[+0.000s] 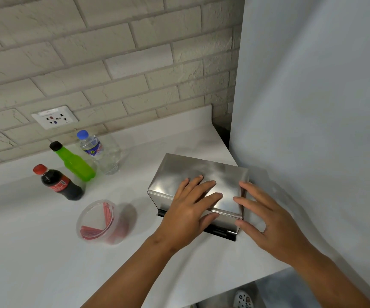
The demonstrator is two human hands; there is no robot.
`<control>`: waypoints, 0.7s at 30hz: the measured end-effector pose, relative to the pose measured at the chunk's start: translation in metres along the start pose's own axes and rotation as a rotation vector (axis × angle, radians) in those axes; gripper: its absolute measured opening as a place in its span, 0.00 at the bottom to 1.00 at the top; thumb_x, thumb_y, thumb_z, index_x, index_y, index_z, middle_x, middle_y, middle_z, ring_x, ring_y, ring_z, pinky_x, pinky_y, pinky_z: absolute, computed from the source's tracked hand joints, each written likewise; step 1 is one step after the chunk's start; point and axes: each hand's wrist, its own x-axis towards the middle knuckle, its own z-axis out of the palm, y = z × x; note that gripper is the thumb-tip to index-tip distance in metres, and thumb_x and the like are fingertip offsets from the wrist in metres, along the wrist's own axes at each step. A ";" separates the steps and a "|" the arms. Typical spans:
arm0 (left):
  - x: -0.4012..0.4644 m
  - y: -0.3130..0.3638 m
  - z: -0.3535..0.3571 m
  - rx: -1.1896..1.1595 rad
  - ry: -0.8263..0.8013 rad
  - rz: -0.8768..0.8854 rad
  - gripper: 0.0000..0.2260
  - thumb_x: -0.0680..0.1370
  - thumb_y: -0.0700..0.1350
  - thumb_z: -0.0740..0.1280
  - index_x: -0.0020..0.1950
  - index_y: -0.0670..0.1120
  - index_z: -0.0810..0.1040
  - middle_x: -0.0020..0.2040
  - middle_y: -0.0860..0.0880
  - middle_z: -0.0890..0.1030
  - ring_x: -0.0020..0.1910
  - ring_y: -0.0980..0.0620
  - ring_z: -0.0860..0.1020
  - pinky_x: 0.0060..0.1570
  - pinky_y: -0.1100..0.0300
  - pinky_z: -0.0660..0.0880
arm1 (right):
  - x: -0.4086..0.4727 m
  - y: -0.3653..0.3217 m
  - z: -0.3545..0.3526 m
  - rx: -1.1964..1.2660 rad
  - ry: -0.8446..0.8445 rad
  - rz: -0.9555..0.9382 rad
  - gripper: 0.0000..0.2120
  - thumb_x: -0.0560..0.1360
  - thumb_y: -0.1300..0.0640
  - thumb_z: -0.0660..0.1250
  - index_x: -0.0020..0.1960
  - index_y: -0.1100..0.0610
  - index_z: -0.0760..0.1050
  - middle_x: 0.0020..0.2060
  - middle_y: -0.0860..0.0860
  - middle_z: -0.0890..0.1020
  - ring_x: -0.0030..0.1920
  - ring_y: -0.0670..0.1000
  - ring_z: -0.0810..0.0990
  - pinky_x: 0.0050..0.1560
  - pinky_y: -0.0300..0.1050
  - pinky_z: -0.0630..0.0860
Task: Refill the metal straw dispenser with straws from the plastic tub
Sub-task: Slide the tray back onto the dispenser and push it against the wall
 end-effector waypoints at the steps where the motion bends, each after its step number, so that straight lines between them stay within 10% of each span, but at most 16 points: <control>1: 0.000 0.000 0.000 0.000 -0.001 0.000 0.20 0.74 0.45 0.80 0.65 0.46 0.84 0.70 0.44 0.80 0.75 0.38 0.73 0.75 0.41 0.65 | 0.000 0.000 0.000 0.001 -0.003 -0.003 0.23 0.78 0.44 0.68 0.68 0.53 0.80 0.77 0.47 0.71 0.79 0.33 0.58 0.72 0.25 0.60; 16: -0.003 -0.002 0.006 0.001 0.017 0.016 0.18 0.76 0.46 0.78 0.65 0.48 0.83 0.70 0.45 0.80 0.75 0.40 0.73 0.75 0.42 0.65 | -0.006 -0.002 0.008 0.019 -0.004 0.035 0.21 0.79 0.48 0.67 0.68 0.55 0.80 0.77 0.51 0.72 0.77 0.50 0.70 0.74 0.29 0.62; 21: 0.004 -0.004 -0.001 -0.041 -0.011 0.013 0.17 0.78 0.52 0.74 0.63 0.46 0.84 0.68 0.45 0.81 0.73 0.41 0.74 0.72 0.45 0.68 | 0.001 -0.005 0.001 0.078 -0.008 0.065 0.21 0.79 0.44 0.67 0.67 0.53 0.80 0.76 0.44 0.70 0.78 0.40 0.65 0.74 0.29 0.62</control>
